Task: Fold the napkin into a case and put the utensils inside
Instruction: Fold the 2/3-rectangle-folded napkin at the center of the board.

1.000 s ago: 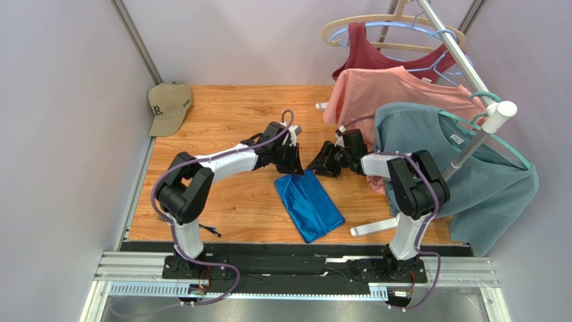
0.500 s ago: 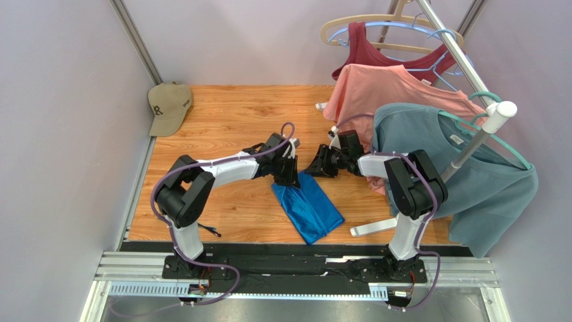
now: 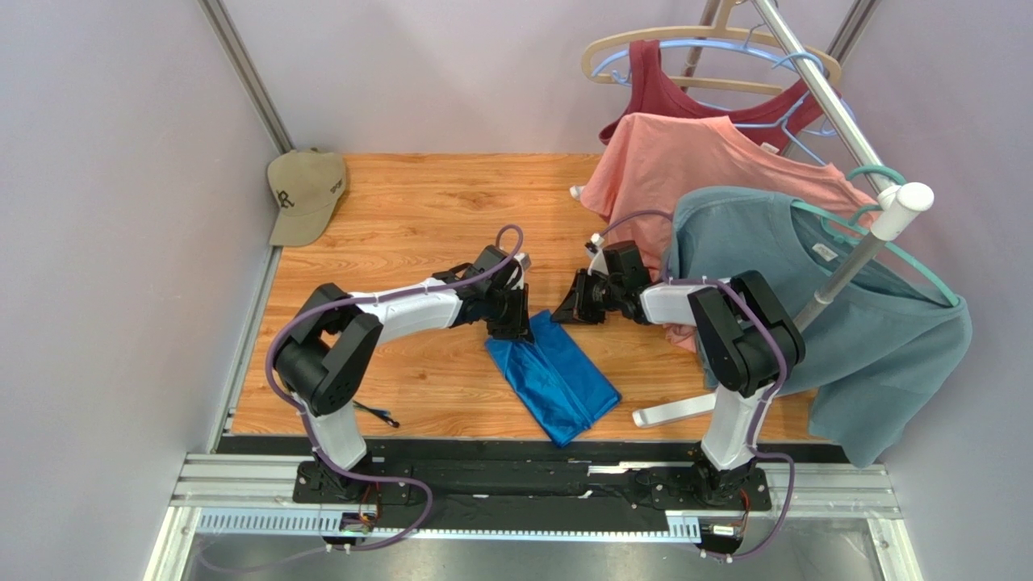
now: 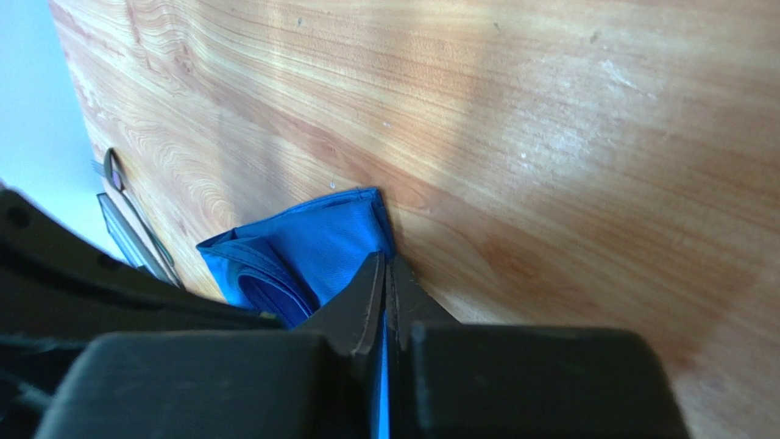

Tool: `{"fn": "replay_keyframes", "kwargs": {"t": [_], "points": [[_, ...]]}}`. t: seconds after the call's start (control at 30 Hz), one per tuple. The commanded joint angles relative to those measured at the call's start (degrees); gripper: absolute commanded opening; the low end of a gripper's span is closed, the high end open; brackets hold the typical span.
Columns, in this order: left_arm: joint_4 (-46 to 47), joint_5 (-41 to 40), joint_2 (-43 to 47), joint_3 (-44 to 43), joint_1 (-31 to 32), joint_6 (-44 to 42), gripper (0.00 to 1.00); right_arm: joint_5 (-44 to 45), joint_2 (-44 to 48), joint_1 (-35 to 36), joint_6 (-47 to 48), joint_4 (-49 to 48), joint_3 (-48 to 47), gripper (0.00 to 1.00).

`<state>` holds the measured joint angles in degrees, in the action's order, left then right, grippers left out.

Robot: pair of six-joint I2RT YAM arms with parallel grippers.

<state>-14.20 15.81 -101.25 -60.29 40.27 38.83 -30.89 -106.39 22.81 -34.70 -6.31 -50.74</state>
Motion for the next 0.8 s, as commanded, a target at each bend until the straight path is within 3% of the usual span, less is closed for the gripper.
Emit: {"fn": "replay_keyframes", "kwargs": {"t": [0.0,0.27,0.47,0.77], "points": [[1.28,-2.54,-2.28,-2.20,0.07,0.19,0.03,3.92,3.19,0.48,0.60,2.52,1.44,0.00],[0.40,-5.09,-8.17,-7.37,0.07,-2.70,0.02,5.05,10.67,2.15,-1.16,5.77,1.17,0.00],[-1.36,-5.10,-9.93,-11.95,-0.37,-7.18,0.01,14.80,14.02,7.33,-5.02,9.56,1.35,0.00],[2.59,-1.40,-3.43,-6.07,-2.30,-8.51,0.08,27.19,12.52,14.10,-7.58,13.95,-1.55,0.00]]}}
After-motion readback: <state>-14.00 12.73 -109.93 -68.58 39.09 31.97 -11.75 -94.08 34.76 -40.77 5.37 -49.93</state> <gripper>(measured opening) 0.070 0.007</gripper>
